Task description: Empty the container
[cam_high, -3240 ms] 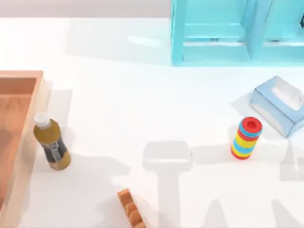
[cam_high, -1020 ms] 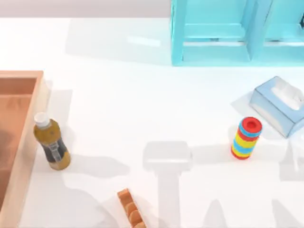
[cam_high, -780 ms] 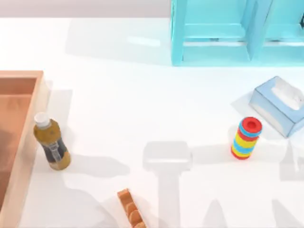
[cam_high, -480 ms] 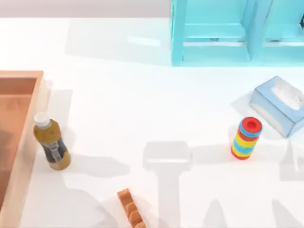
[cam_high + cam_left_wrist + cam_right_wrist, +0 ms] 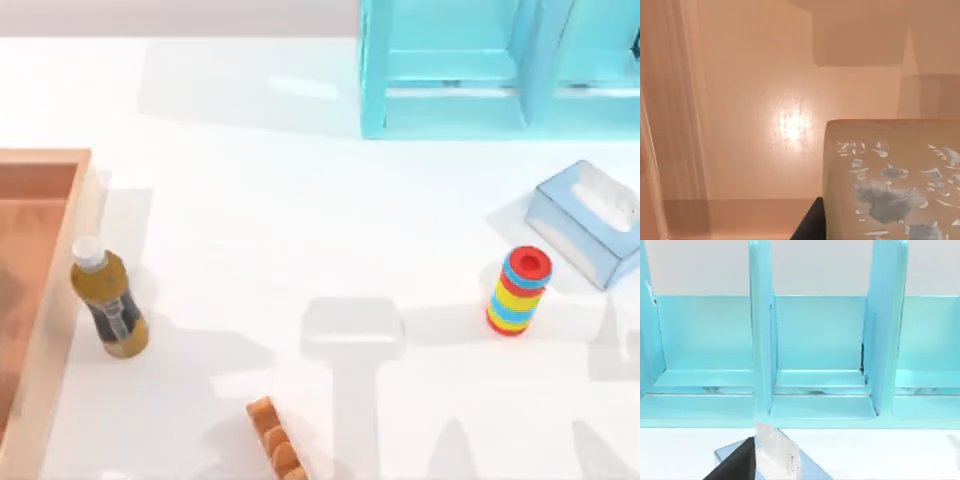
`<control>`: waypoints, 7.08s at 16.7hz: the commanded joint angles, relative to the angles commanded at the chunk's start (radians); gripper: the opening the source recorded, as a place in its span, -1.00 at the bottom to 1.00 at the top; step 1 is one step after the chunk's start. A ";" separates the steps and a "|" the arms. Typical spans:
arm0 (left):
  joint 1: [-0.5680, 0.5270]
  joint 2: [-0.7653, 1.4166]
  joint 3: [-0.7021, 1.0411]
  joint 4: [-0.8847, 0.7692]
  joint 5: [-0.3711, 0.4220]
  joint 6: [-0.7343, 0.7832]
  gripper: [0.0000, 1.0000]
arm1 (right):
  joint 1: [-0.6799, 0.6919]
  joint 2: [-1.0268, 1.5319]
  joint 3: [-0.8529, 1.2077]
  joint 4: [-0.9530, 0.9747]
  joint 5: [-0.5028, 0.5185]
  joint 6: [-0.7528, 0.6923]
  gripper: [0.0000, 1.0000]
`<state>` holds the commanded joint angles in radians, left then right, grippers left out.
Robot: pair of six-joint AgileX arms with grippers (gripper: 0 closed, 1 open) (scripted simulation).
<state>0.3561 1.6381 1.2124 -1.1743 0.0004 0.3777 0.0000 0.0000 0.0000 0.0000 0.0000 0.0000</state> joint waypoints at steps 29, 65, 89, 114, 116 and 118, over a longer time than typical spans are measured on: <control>-0.573 0.721 1.003 -0.213 0.020 -0.544 -1.00 | 0.000 0.000 0.000 0.000 0.000 0.000 1.00; -0.611 0.844 0.927 -0.051 0.006 -0.601 0.96 | 0.000 0.000 0.000 0.000 0.000 0.000 1.00; -0.615 0.886 1.323 -0.405 0.006 -0.602 1.00 | 0.000 0.000 0.000 0.000 0.000 0.000 1.00; -0.189 0.280 0.497 -0.190 -0.003 -0.182 1.00 | 0.000 0.000 0.000 0.000 0.000 0.000 1.00; -0.188 0.282 0.471 -0.159 -0.003 -0.182 1.00 | 0.000 0.000 0.000 0.000 0.000 0.000 1.00; -0.187 0.289 0.422 -0.103 -0.004 -0.181 1.00 | 0.000 0.000 0.000 0.000 0.000 0.000 1.00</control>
<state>0.1695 1.9268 1.6339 -1.2769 -0.0039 0.1962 0.0000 0.0000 0.0000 0.0000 0.0000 0.0000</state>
